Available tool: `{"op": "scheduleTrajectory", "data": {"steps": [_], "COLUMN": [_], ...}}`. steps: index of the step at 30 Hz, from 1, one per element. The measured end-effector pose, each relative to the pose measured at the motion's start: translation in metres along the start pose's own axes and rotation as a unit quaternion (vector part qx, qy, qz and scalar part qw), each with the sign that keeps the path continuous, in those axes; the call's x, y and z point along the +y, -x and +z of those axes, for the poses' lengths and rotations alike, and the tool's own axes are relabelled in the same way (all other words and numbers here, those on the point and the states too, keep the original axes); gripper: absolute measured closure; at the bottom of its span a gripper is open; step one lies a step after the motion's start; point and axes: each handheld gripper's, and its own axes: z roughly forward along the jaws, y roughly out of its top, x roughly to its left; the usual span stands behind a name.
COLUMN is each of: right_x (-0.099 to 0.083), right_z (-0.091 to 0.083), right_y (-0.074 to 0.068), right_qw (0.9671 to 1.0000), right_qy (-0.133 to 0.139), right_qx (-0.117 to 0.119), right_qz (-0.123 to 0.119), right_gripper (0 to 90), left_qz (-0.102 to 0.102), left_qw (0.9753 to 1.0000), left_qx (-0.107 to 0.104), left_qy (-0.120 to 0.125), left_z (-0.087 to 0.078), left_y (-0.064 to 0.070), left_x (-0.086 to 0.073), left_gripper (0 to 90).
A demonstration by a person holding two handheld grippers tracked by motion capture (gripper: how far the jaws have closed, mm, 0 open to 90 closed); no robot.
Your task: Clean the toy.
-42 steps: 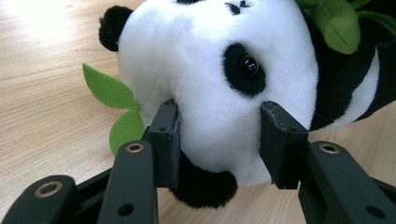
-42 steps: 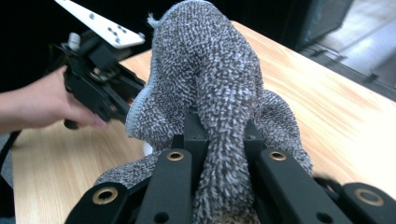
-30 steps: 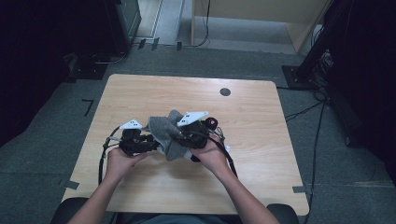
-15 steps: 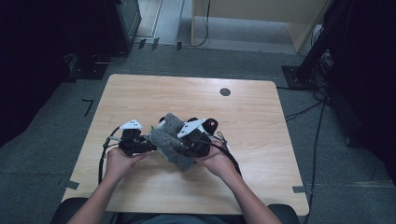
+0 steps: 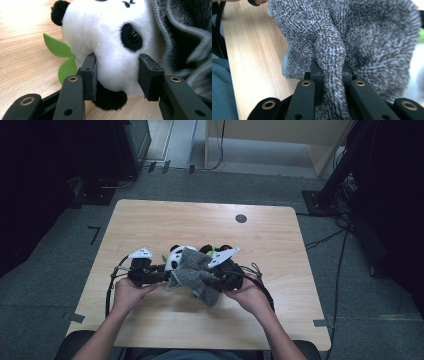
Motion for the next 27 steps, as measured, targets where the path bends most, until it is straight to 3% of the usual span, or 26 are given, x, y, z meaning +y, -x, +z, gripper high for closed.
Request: {"op": "scheduleTrajectory", "data": {"steps": [14, 19, 24, 27], "right_x": [-0.015, -0.016, -0.021, -0.023], "right_z": [-0.039, -0.059, -0.087, -0.092], "right_y": [0.018, 0.023, 0.026, 0.021], "right_qw": [0.9974, 0.9933, 0.9867, 0.9861], "right_qy": [0.045, 0.086, 0.140, 0.146], "right_qx": [-0.014, -0.049, -0.031, -0.014], "right_qz": [0.055, 0.060, 0.077, 0.078], "right_gripper": [85.5, 86.1, 86.0, 86.0], "left_qz": [0.005, 0.002, 0.001, -0.001], "left_qw": [1.0000, 1.0000, 1.0000, 1.0000], "left_qx": [-0.002, 0.002, 0.003, 0.003], "left_qy": [-0.001, -0.002, 0.000, 0.000], "left_z": [0.000, 0.000, 0.000, 0.000], "left_y": [0.001, 0.001, 0.001, 0.001], "left_x": [0.000, -0.001, 0.000, 0.000], "left_gripper": [55.2, 55.3, 55.2, 55.2]}}
